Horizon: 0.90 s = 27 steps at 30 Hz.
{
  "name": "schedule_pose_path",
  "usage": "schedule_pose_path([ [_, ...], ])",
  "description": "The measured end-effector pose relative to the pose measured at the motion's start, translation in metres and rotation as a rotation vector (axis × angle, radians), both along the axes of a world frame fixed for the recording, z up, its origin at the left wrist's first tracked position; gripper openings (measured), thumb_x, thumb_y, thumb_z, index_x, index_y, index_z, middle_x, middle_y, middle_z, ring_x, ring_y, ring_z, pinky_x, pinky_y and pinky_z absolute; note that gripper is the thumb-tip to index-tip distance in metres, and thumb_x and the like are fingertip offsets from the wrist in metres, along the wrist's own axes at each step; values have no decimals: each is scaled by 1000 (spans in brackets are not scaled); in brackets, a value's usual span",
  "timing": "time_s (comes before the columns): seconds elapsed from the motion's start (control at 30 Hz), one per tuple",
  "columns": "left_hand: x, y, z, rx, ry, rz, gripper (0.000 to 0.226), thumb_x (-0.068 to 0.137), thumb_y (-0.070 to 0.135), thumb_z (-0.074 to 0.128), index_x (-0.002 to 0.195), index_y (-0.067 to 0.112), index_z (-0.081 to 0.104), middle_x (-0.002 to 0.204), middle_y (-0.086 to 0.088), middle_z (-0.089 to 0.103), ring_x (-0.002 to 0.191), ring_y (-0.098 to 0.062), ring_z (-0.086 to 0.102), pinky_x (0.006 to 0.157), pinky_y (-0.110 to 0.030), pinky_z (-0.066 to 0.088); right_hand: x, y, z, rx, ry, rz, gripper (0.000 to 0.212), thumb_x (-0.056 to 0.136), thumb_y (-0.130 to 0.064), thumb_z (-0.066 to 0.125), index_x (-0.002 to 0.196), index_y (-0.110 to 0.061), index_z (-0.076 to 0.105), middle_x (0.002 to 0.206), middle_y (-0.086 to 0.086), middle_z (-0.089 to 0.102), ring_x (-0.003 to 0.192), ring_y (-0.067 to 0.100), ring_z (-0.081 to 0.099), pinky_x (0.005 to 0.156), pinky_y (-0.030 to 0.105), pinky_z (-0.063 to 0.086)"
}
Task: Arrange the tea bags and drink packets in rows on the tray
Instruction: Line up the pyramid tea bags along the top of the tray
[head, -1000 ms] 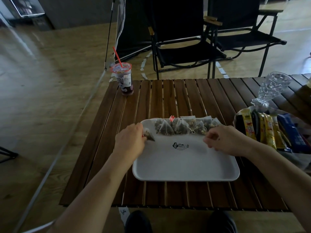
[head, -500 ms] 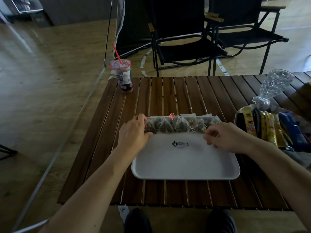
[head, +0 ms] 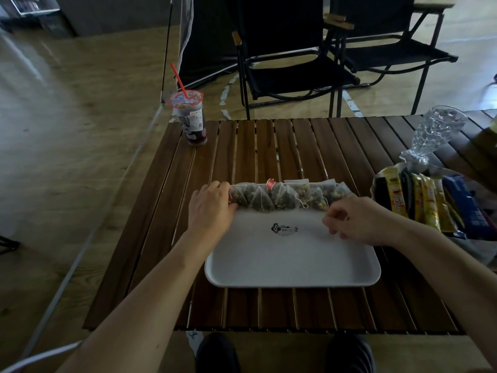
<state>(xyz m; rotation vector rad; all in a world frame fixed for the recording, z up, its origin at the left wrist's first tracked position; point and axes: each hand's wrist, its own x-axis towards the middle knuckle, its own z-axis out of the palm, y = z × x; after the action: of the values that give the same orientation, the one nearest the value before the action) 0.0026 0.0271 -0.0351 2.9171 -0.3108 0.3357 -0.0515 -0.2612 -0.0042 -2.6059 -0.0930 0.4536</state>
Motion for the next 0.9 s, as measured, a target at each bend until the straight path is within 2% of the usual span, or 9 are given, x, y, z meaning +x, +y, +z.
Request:
schedule_pose_path([
  [0.23, 6, -5, -3, -7, 56, -49, 39, 90, 42, 64, 121, 19, 56, 115, -1, 57, 105, -17, 55, 88, -32, 42, 2, -1, -1, -3, 13, 9, 18, 96, -36, 58, 90, -22, 69, 81, -5, 73, 70, 5, 69, 71, 20, 55],
  [0.37, 5, 1, -2, -24, 113, -70, 48, 86, 49, 65, 123, 21, 52, 119, 1, 55, 108, -16, 54, 89, -29, 40, 1, 1, 1, 2, 8, 14, 19, 96, -35, 59, 90, -20, 69, 82, -6, 73, 71, 6, 69, 69, 18, 53],
  [0.5, 0, 3, 1, -92, 181, -80, 59, 82, 47, 71, 128, 20, 47, 123, 1, 52, 108, -13, 52, 87, -26, 40, 0, 5, 1, 41, 35, 10, 17, 96, -33, 59, 92, -19, 68, 83, -5, 71, 74, 10, 69, 73, 25, 56],
  [0.6, -1, -1, 2, -189, 184, -83, 55, 82, 38, 74, 126, 18, 49, 121, 0, 52, 98, -7, 48, 78, -21, 39, 0, 6, 0, 53, 49, 8, 17, 96, -36, 59, 90, -22, 68, 82, -6, 72, 73, 9, 69, 76, 32, 59],
  [0.67, 0, -3, 0, -219, 174, -90, 53, 82, 35, 75, 125, 17, 49, 120, -1, 53, 97, -5, 47, 77, -21, 40, 0, 5, -1, 53, 50, 10, 16, 96, -36, 59, 90, -23, 67, 82, -8, 72, 72, 9, 69, 76, 34, 60],
  [0.9, 4, -10, -5, -209, 128, -97, 50, 84, 35, 73, 124, 14, 52, 117, -3, 54, 96, -8, 49, 76, -22, 40, 1, 10, -1, 32, 46, 64, 18, 96, -38, 58, 93, -22, 67, 84, -3, 73, 73, 8, 68, 76, 29, 57],
])
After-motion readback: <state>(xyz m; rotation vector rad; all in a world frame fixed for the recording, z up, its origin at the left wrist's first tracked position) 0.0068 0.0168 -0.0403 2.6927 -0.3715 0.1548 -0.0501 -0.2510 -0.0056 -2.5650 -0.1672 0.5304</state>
